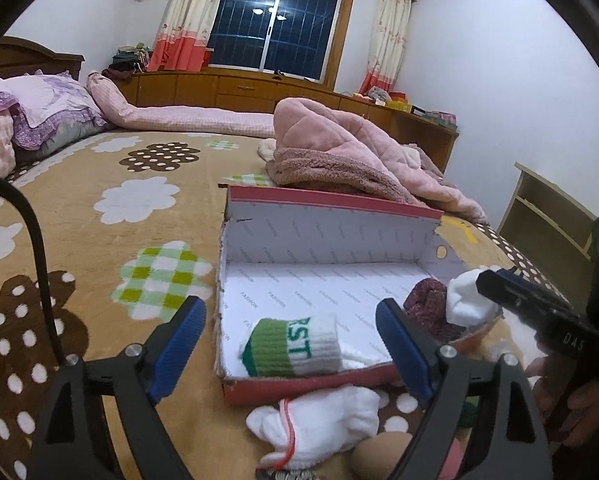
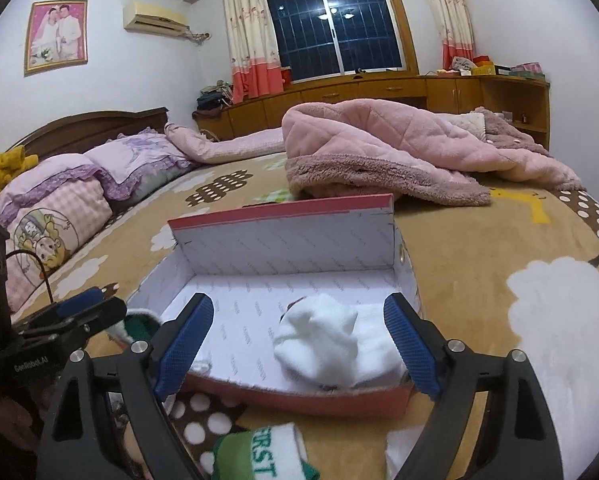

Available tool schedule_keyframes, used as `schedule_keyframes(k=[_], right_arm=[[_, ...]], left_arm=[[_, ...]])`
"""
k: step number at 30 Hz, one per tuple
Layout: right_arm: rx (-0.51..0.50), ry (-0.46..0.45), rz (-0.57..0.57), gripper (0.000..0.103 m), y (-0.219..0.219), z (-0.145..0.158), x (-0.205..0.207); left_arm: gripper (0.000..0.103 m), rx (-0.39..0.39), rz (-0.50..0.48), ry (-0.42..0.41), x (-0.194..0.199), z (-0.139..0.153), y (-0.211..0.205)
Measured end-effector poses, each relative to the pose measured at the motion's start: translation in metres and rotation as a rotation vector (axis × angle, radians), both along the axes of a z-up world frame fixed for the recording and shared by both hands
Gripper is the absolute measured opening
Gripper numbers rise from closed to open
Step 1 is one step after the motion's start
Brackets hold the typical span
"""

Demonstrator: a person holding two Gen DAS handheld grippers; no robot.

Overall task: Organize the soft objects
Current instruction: 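Withdraw both tools from the box toward the items on the bed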

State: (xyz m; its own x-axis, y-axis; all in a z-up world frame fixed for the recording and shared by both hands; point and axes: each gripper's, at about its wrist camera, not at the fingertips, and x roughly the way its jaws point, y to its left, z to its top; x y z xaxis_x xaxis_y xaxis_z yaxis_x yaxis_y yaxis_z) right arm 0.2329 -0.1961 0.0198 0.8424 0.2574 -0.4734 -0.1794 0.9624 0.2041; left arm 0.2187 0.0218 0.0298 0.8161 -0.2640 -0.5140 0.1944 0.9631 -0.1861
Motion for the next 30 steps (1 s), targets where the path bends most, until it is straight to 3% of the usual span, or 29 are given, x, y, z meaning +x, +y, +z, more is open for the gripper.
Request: schedule_keyframes(k=[10,18,30], right_arm=[[-0.043,-0.017,-0.016,0.09,0.0,0.006,-0.029],[-0.093,0.02,-0.008,0.09,0.009,-0.002,-0.046],[-0.142,0.061,0.01,0.09,0.019,-0.011,-0.082]], left_arm=[[0.09,0.039,0.019,0.01,-0.026,0.0,-0.002],[0.09,0.061,0.003,0.029,-0.055,-0.003,-0.007],[0.09,0.048,0.003,0.046,-0.092,-0.006,-0.005]])
